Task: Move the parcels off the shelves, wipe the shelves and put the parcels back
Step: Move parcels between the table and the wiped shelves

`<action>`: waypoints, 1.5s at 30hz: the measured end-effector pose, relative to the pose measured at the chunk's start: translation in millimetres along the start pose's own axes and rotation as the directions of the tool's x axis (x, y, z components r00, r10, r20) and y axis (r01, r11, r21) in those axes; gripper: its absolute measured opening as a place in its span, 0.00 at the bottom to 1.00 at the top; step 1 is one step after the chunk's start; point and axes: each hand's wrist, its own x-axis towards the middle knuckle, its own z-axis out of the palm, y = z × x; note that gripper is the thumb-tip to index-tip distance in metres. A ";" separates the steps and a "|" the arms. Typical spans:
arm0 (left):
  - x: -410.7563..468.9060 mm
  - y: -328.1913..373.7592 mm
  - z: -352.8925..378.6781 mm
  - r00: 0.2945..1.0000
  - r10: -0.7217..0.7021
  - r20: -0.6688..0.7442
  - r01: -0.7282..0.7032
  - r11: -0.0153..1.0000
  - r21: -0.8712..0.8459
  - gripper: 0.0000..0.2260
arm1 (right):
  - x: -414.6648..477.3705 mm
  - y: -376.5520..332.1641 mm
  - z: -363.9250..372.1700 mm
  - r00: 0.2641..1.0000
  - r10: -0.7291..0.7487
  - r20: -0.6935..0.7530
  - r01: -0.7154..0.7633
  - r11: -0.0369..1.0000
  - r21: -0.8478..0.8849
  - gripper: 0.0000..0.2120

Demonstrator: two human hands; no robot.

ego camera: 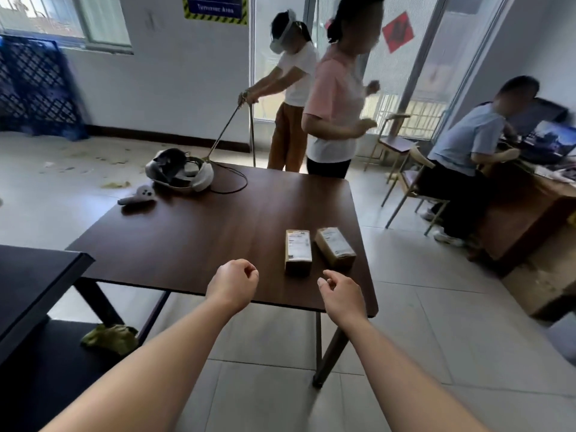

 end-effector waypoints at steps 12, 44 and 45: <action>106.9 50.0 94.8 0.992 -0.126 0.023 0.127 0.992 -0.028 0.07 | 144.5 37.8 -7.5 0.993 -0.004 0.122 0.013 0.997 -0.073 0.19; 262.8 12.3 214.6 0.880 -0.249 0.404 0.240 0.968 0.073 0.26 | 285.0 61.2 109.6 0.801 0.385 0.458 -0.540 0.795 0.277 0.26; 262.5 12.5 216.5 0.878 -0.252 0.406 0.237 0.967 0.089 0.29 | 285.5 61.2 110.0 0.797 0.384 0.466 -0.543 0.792 0.278 0.27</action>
